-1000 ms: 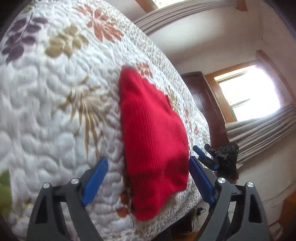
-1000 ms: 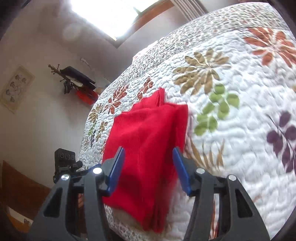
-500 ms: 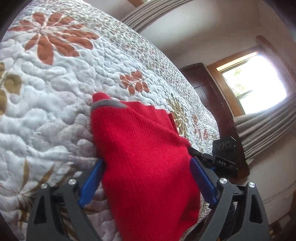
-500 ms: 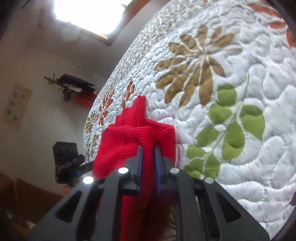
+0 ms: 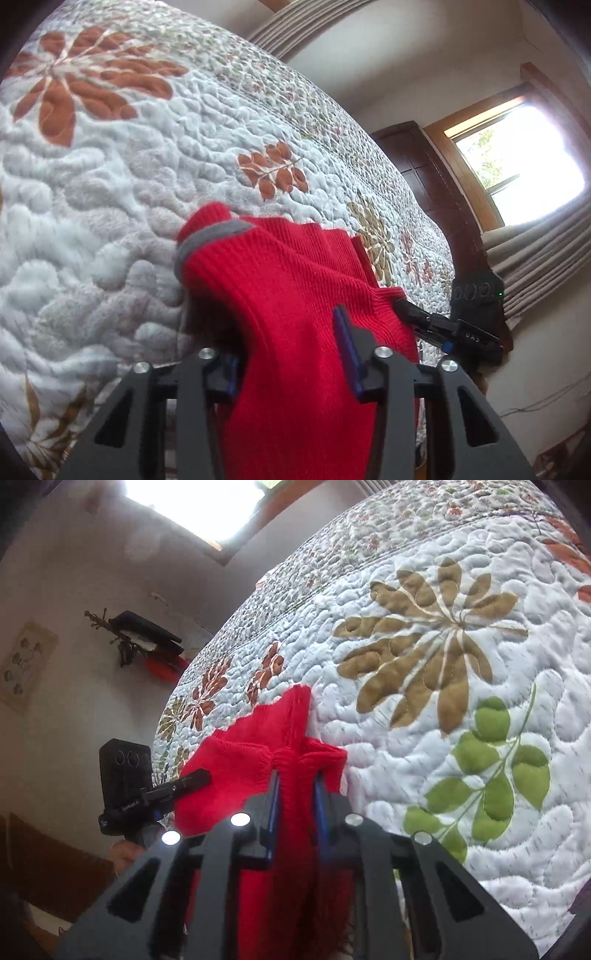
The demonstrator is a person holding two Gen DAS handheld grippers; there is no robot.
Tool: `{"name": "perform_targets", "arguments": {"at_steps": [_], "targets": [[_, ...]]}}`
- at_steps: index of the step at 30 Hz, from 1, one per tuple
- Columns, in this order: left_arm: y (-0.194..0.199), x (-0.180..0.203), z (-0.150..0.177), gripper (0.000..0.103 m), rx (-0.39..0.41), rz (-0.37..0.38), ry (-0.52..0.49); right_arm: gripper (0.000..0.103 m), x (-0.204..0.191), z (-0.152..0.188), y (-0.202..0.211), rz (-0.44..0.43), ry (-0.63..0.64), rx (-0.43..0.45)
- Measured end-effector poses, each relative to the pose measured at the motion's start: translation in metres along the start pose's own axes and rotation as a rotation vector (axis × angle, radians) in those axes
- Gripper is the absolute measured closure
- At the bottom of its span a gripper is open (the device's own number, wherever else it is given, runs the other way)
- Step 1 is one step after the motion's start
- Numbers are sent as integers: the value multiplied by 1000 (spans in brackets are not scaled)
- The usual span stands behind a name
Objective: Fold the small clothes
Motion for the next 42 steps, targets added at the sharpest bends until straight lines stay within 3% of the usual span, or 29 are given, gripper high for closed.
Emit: {"name": "perform_targets", "arguments": {"at_steps": [3,5,7,8,9,11,13,15,17,18,19,21,23,24,25,27,29,31,33,35,37,40,42], "targets": [[-8,-9,-4,72,-35,-35,1,88,20,1,-1,54,-34,22],[-6,-17,-1,70,-43,-24,34,81,29,7,-3,48,-58,25],[12,-14,6,51,-16,-24,55,61,23,13,9,19,-57,45],[27,-9,13,29,24,-39,46,55,17,18,21,18,-42,77],[47,-3,22,17,91,-52,25,49,7,24,35,20,-13,121],[78,13,48,16,171,-40,-17,49,-17,46,60,4,62,175],[92,31,79,16,179,21,-42,47,-36,74,66,-63,104,155],[88,47,109,16,143,22,-78,47,-45,104,59,-80,146,116],[74,53,132,16,122,-66,-125,49,-44,125,38,-54,162,64],[66,52,139,16,115,-124,-145,53,-37,130,29,-14,148,56],[59,48,144,16,96,-180,-149,64,-30,133,23,28,153,62],[51,38,152,17,35,-235,-101,70,-27,135,22,50,142,78],[65,47,162,17,64,-236,-105,63,-35,140,35,60,131,92],[76,57,168,16,88,-227,-130,51,-43,144,45,64,156,116],[88,69,176,16,125,-226,-163,45,-53,151,56,64,189,142],[107,90,193,14,194,-198,-224,45,-62,166,64,40,228,140],[109,99,206,13,200,-151,-233,45,-56,179,53,33,222,95],[91,95,214,12,127,-132,-201,50,-36,187,36,98,177,54],[72,77,222,12,43,-162,-148,54,-28,194,36,120,154,71],[80,78,231,12,54,-169,-118,42,-38,203,51,156,150,78],[99,93,244,12,60,-181,-115,12,-58,218,73,256,211,126],[145,131,273,4,141,-292,-182,2,-93,254,111,484,305,235],[180,161,296,4,200,-388,-224,3,-115,281,135,553,353,301]]}}
Point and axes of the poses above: each gripper's, at about its wrist camera, not at the fingertips, and y roughly against the way its jaws point, x to its right, z to its underside, the point moved 2 cm from there along -y, roughly the way its jaws point, and after that the axes turned 3 degrees about -y, right-handed, at the moved point
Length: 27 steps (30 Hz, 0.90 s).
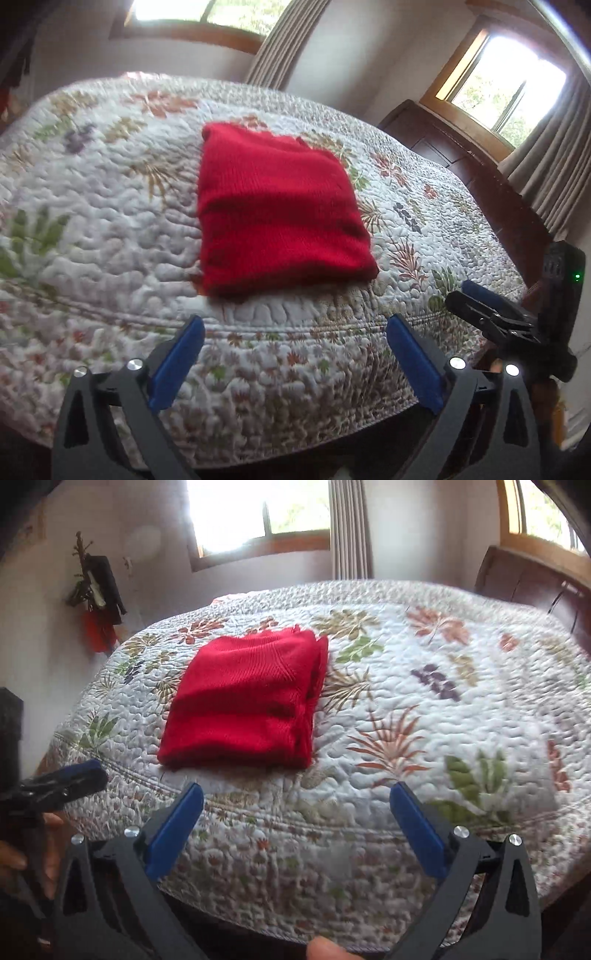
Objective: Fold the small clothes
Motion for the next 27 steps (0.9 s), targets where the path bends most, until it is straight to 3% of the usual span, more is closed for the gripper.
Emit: {"name": "perform_targets", "arguments": {"at_steps": [4,8,17,27], "targets": [[68,24,13,4,35,-173,-1,3,-17,23,67,7,-7,99],[112,40,30,4,63,-218,-53,3,-29,39,105,24,-24,103],[160,65,72,4,74,-185,-33,3,-50,65,170,75,-5,158],[180,74,81,4,107,-210,-50,3,-67,73,212,121,21,228]]}}
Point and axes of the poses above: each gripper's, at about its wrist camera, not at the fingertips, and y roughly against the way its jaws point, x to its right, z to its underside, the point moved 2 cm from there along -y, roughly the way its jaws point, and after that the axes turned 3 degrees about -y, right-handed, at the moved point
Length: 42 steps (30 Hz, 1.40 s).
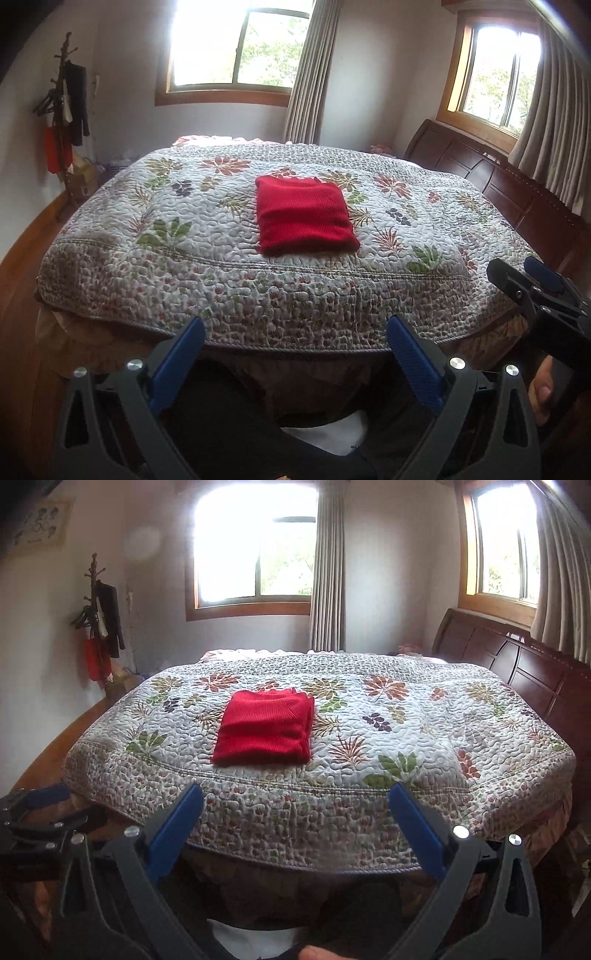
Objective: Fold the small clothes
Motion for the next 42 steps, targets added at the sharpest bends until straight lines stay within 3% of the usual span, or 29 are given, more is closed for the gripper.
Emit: {"name": "perform_targets", "arguments": {"at_steps": [12,33,37,42], "targets": [[3,1,-7,4,9,-15,-22,3,-8,-6,-2,22,17,-4],[-27,-8,-23,4,-38,-37,-20,3,-11,-11,-41,22,19,-63],[-33,-9,-22,4,-48,-35,-19,3,-12,-10,-42,16,23,-29],[-42,-11,-24,4,-64,-30,-13,3,-11,-7,-57,8,2,-82]]}}
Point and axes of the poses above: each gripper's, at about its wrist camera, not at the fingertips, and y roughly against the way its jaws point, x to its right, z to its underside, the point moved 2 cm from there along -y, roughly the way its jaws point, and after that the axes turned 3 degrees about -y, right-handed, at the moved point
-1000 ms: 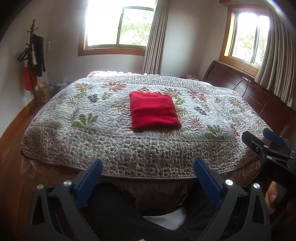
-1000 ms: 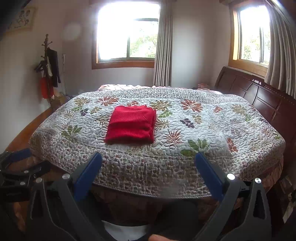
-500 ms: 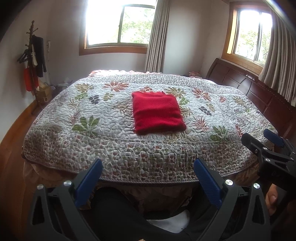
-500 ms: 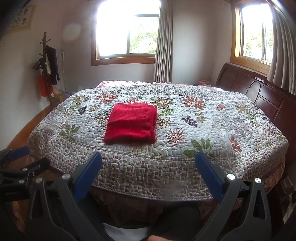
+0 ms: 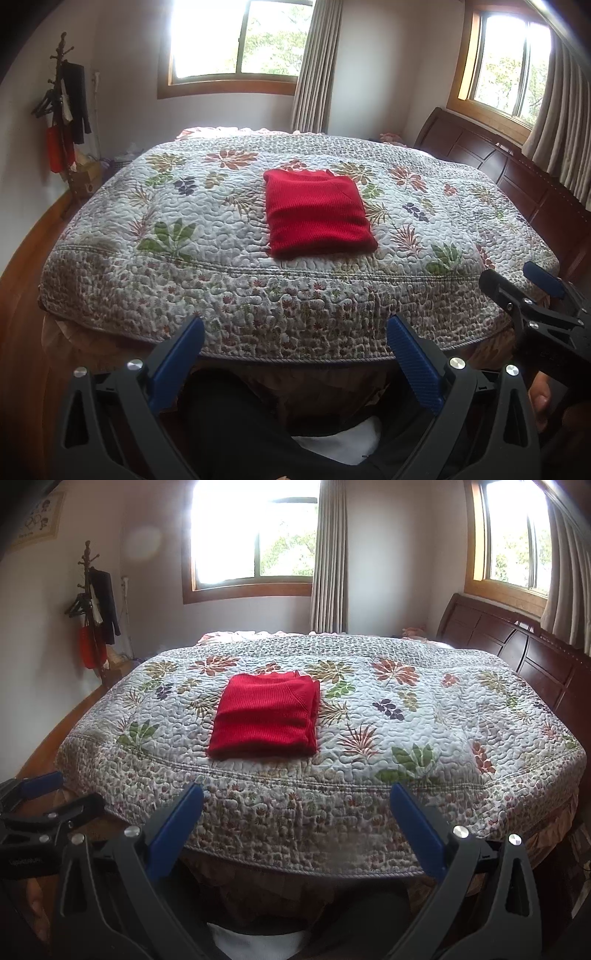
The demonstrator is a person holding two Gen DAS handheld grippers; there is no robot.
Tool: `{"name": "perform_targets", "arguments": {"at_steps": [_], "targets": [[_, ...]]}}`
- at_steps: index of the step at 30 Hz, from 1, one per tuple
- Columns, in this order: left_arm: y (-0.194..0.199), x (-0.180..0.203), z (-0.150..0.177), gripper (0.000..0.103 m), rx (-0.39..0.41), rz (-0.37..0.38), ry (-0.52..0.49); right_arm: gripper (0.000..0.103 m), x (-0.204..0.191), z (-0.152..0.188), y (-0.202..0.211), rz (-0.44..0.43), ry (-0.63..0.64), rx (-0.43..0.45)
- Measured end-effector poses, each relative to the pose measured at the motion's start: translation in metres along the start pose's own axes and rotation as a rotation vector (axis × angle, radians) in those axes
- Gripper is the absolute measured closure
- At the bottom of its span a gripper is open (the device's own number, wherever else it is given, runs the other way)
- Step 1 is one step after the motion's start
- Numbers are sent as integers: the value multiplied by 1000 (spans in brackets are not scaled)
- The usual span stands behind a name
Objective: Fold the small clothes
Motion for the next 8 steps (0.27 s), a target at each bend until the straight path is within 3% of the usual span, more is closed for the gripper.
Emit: {"name": "perform_targets", "arguments": {"at_steps": [8], "targets": [[-6,-5,-7,4,-2,-1,2,3,-5,-3,-8,-5,3,-20]]}}
Point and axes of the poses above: each gripper's, at about its wrist camera, not at the fingertips, and y roughly against the way its jaws point, x to its right, z to its underside, the point moved 2 cm from there along -y, roughly the way its jaws point, and after that the axes turned 3 degrees about -y, right-handed, at the moved point
